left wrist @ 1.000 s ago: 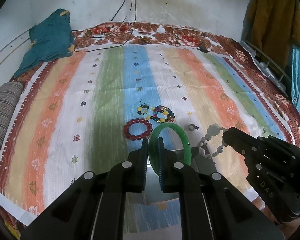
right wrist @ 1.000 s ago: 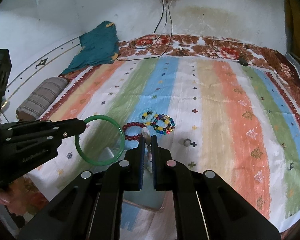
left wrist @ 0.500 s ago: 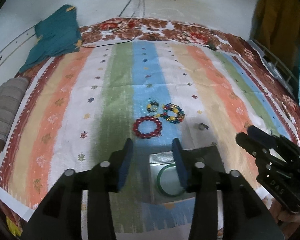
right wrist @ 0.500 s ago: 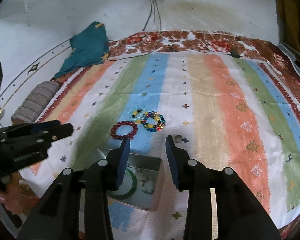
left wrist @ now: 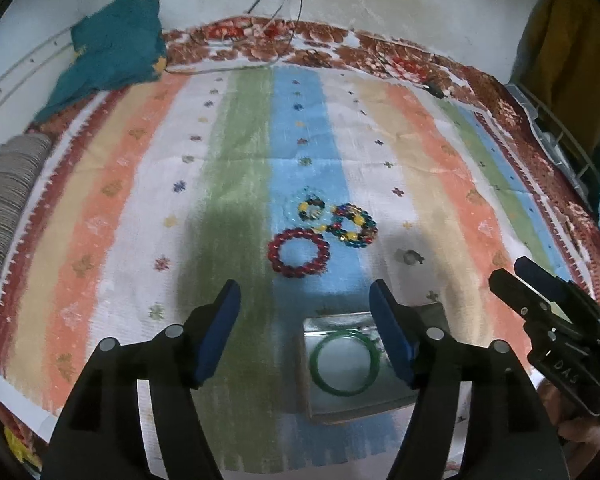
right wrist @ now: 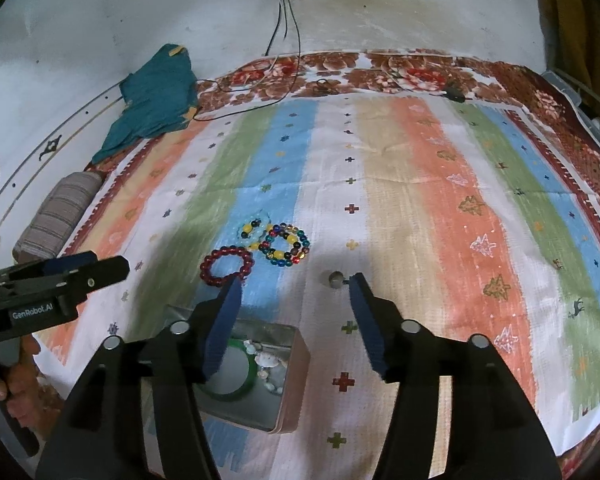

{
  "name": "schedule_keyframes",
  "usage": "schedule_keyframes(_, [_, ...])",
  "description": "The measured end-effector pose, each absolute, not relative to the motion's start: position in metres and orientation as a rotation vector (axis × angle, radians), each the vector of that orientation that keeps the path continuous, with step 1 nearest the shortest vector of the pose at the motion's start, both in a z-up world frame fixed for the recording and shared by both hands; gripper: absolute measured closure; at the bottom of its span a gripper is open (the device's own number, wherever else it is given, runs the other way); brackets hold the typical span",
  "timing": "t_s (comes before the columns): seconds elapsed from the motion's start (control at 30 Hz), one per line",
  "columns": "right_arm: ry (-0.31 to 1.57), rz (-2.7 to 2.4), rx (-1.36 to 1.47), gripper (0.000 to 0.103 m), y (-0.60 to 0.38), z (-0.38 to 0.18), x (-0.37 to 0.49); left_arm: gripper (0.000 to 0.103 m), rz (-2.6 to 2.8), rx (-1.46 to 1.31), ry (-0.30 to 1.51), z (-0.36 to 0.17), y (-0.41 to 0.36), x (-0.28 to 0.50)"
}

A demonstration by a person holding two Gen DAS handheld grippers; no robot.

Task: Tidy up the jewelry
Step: 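Move both tools back toward the remaining bead bracelets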

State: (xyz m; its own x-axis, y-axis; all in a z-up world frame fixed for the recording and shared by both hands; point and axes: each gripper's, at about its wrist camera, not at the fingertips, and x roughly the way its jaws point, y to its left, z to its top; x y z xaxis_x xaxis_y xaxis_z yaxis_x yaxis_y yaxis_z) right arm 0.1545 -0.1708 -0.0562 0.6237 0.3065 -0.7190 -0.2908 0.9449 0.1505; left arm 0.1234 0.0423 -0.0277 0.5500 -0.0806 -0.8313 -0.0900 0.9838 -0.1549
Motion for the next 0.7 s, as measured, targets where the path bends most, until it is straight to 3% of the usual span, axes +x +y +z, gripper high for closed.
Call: schedule_keyframes(0.7, [0.882, 0.301, -0.001, 0.027, -0.165, -0.077, 0.204, 0.032, 0.107, -0.083, 1.069, -0.061, 0.059, 0.186])
